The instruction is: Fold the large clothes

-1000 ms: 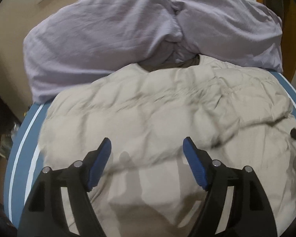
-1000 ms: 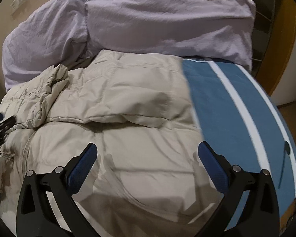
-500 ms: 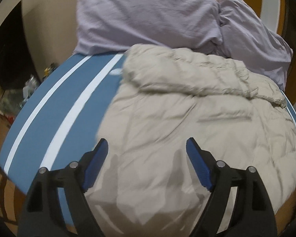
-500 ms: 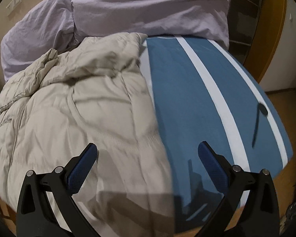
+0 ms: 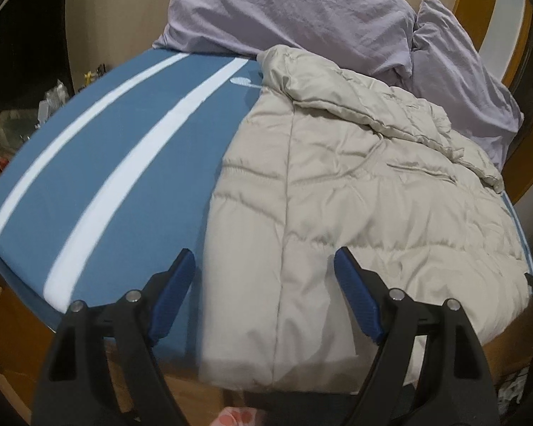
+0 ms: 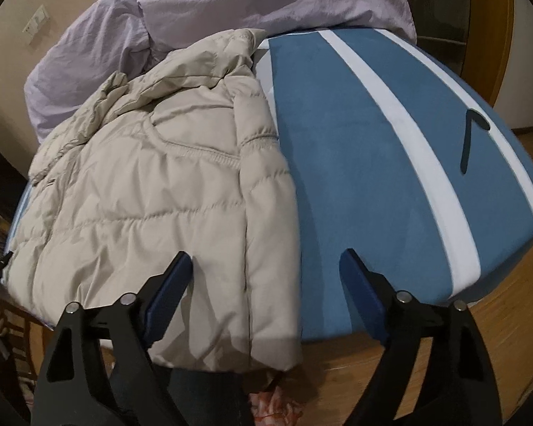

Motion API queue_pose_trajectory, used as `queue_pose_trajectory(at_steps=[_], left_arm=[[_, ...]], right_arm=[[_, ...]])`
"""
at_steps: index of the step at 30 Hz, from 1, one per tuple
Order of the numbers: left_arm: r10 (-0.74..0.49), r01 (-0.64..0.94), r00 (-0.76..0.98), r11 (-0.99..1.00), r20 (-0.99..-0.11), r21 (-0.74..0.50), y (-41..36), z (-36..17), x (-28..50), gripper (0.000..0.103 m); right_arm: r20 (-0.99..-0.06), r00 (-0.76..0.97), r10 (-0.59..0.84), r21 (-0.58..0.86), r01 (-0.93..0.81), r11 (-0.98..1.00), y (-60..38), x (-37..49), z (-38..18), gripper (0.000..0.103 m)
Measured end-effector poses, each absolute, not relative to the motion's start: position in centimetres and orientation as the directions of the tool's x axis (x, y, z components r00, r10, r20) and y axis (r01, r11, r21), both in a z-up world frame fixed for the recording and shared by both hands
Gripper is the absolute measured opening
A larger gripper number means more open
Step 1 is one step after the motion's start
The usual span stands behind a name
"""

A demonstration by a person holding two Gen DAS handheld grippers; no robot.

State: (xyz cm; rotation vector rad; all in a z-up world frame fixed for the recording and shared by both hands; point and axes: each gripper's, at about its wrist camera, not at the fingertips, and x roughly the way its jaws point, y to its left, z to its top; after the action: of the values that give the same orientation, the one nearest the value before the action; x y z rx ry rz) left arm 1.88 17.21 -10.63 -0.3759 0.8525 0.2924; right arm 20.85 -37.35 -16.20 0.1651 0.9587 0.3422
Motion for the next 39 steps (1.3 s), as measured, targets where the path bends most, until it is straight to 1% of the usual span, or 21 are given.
queue_pose_trajectory(at_steps=[1,3,4,7,8,11,19,23,24,25,26,28,29,31,33,39], left_arm=[[0.082,-0.389,0.629,0.894,-0.773,-0.222,17.1,-10.8,1.7,0.075],[0.063,-0.381,0.635,0.893,-0.77,-0.242,17.0,-11.1,1.4,0.072],[0.055,-0.377,0.637,0.892,-0.769,-0.249,16.9,-11.2,1.3,0.07],[0.054,-0.372,0.646,0.893,-0.762,-0.252,16.5,-11.3,1.0,0.065],[0.053,-0.37,0.648,0.894,-0.76,-0.254,16.4,-11.3,0.8,0.064],[0.051,-0.369,0.65,0.893,-0.758,-0.256,16.2,-11.3,0.5,0.063],[0.046,-0.376,0.66,0.884,-0.75,-0.276,16.4,-11.3,0.1,0.063],[0.054,-0.378,0.66,0.886,-0.749,-0.269,16.3,-11.3,0.1,0.063],[0.051,-0.375,0.662,0.887,-0.747,-0.271,16.2,-11.3,0.1,0.057],[0.045,-0.37,0.666,0.887,-0.745,-0.277,16.2,-11.3,0.0,0.051],[0.041,-0.365,0.672,0.887,-0.74,-0.282,16.1,-11.3,0.0,0.048],[0.036,-0.358,0.682,0.887,-0.73,-0.291,15.9,-11.0,-0.2,0.034],[0.036,-0.357,0.686,0.887,-0.727,-0.293,15.8,-10.9,-0.2,0.031],[0.036,-0.353,0.696,0.887,-0.717,-0.299,15.7,-10.4,-0.3,0.023],[0.045,-0.348,0.705,0.891,-0.708,-0.291,15.5,-9.7,-0.3,0.02],[0.07,-0.338,0.734,0.901,-0.676,-0.273,15.1,-7.5,0.0,0.018]], right_arm=[[-0.768,0.527,0.364,0.292,-0.217,0.931,-37.4,20.6,-16.2,0.08],[-0.759,0.526,0.384,0.31,-0.227,0.923,-37.4,20.2,-16.2,0.071],[-0.752,0.525,0.398,0.322,-0.233,0.917,-37.5,20.0,-16.1,0.068],[-0.736,0.519,0.434,0.354,-0.251,0.901,-37.4,19.6,-16.2,0.055],[-0.732,0.518,0.442,0.362,-0.254,0.897,-37.4,19.5,-16.3,0.052],[-0.725,0.522,0.449,0.366,-0.259,0.894,-37.2,19.2,-16.3,0.05],[-0.712,0.523,0.468,0.399,-0.246,0.883,-37.4,19.2,-16.3,0.05],[-0.706,0.535,0.465,0.391,-0.252,0.885,-37.3,18.9,-16.4,0.051],[-0.705,0.538,0.463,0.385,-0.257,0.886,-37.2,18.8,-16.4,0.049],[-0.704,0.538,0.462,0.378,-0.267,0.886,-37.0,18.7,-16.4,0.039],[-0.705,0.535,0.466,0.374,-0.279,0.885,-36.8,18.6,-16.5,0.03],[-0.696,0.541,0.471,0.373,-0.289,0.882,-36.7,18.4,-16.3,0.02],[-0.691,0.546,0.474,0.375,-0.29,0.88,-36.7,18.4,-16.1,0.016],[-0.684,0.556,0.472,0.373,-0.29,0.882,-36.7,18.4,-15.8,0.013],[-0.676,0.573,0.463,0.361,-0.291,0.886,-36.6,18.4,-15.2,0.011],[-0.628,0.634,0.451,0.339,-0.299,0.892,-36.3,18.6,-12.6,0.011]])
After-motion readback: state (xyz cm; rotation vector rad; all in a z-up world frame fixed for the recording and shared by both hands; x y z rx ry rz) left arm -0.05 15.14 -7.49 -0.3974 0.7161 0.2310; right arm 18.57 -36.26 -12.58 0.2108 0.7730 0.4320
